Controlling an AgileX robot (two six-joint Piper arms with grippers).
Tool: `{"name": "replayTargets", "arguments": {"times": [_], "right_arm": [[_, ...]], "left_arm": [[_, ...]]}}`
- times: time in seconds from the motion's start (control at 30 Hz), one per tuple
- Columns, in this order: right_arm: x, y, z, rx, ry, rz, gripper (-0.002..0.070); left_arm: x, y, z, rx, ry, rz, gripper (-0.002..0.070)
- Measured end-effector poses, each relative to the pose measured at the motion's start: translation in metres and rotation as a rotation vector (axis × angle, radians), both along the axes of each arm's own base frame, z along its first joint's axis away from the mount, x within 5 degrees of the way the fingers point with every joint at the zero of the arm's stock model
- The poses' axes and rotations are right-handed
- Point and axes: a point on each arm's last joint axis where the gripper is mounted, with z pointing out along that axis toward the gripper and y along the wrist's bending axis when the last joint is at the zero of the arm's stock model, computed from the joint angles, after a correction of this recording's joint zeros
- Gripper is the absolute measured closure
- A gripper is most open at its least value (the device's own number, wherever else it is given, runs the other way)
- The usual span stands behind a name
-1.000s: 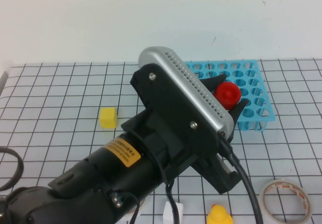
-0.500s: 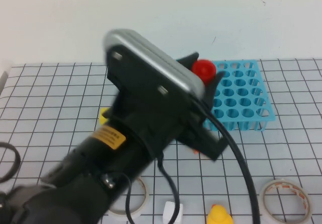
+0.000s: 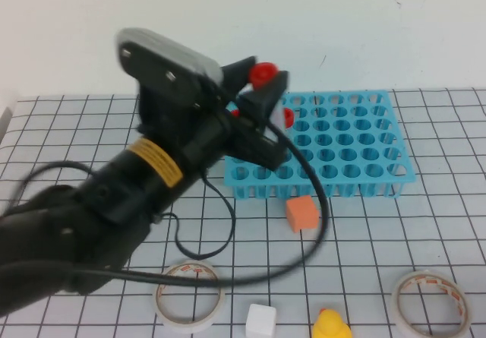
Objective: Place the test tubes
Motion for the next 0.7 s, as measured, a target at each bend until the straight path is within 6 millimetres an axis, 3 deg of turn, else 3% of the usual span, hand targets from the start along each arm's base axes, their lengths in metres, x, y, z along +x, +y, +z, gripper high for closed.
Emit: {"name": "replayTargets", "arguments": {"times": [0.1,0.4,0.7], "right_arm": [[0.0,0.0,0.0,0.0,0.0,0.0,0.0676],[0.0,0.0,0.0,0.0,0.0,0.0,0.0677],[0.0,0.0,0.0,-0.001,0.002,0.001,0.0678]], "left_arm": [[0.015,-0.008,-0.016,0.024,-0.08,-0.076,0.0405],[0.062,-0.034,-0.053,0.01,-0.035,-0.151,0.0405],[0.11,-0.038,-0.061,-0.085,-0.007,-0.068,0.0405]]}}
